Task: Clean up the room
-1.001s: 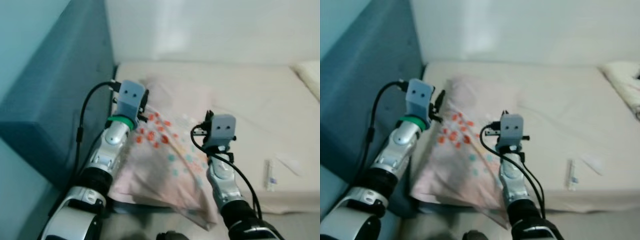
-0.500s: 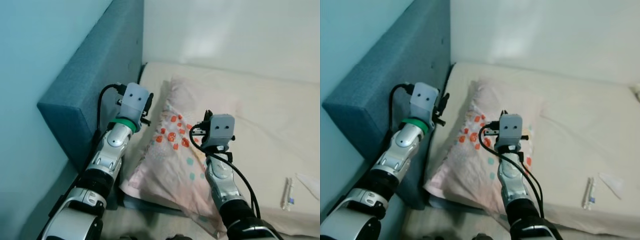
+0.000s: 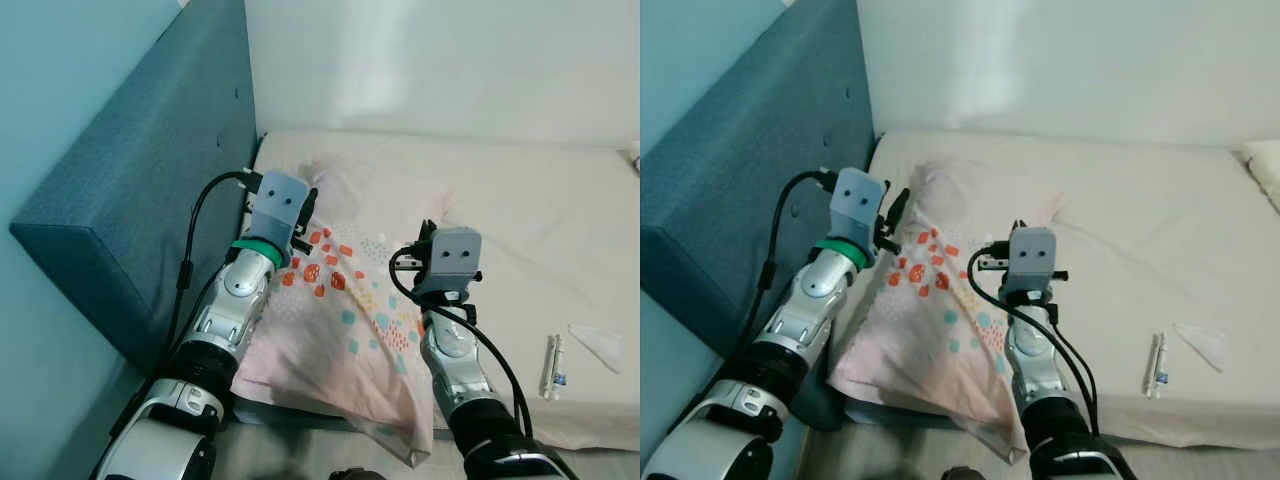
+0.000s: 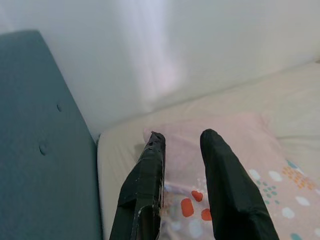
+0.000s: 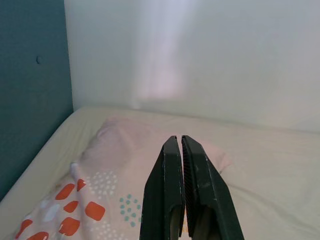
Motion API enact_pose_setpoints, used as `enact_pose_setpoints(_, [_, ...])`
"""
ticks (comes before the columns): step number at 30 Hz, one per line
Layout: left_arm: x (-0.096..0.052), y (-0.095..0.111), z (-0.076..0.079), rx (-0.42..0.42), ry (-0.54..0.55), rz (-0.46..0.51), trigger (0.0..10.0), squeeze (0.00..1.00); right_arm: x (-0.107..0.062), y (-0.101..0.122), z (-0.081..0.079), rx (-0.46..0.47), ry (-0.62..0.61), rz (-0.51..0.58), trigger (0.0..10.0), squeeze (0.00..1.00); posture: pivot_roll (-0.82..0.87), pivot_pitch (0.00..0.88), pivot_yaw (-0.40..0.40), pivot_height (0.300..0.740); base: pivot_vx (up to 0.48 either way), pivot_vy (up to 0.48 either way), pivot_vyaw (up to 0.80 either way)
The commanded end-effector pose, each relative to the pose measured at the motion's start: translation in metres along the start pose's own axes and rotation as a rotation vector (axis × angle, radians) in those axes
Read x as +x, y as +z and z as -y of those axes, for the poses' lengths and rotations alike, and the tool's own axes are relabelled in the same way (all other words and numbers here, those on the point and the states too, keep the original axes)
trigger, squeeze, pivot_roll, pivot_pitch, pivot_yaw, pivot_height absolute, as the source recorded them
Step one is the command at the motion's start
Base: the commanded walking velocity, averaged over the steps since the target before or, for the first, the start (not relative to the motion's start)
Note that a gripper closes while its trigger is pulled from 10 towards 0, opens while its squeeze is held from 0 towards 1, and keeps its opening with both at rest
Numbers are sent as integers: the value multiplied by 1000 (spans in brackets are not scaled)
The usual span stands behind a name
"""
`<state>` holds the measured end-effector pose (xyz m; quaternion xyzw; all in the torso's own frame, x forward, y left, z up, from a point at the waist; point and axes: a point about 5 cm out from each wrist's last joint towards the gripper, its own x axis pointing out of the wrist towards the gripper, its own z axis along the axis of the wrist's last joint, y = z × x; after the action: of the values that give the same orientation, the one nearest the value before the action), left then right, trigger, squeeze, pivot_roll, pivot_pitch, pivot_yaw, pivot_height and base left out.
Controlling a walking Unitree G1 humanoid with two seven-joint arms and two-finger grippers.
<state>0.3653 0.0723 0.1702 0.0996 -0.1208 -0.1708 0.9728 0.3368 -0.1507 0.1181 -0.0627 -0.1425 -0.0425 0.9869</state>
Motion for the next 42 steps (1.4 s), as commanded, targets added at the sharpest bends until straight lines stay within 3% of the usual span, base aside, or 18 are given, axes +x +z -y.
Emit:
enact_pose_setpoints(1, [-3, -6, 4, 25, -26, -12, 10000, 0, -4, -4, -1, 2, 2, -18, 10000, 0, -148, 30, 49, 736, 0, 0, 0])
enact_pose_setpoints(9, [-15, -24, 10, 36, -46, -77, 10000, 0, -6, -7, 1, -9, -3, -33, 10000, 0, -153, 29, 48, 736, 0, 0, 0])
enact_pose_setpoints(21, [-21, -31, 3, 23, 59, -109, 10000, 0, -7, -8, 3, -12, -3, -36, 10000, 0, -154, 44, 38, 686, 0, 0, 0])
enact_pose_setpoints(28, [-33, -43, -8, -1, 153, -171, 10000, 0, -11, -12, 11, -18, -24, -50, 10000, 0, -150, 70, 29, 656, 0, 0, 0])
enact_pose_setpoints(34, [-37, -44, -9, -13, 222, -166, 10000, 0, -10, -15, 22, -7, -53, -77, 10000, 0, -149, 81, 14, 626, 0, 0, 0])
enact_pose_setpoints(42, [-38, -41, -2, 31, 205, -144, 10000, 0, -11, -22, 24, -4, -46, -135, 10000, 0, -148, 94, 8, 596, 0, 0, 0])
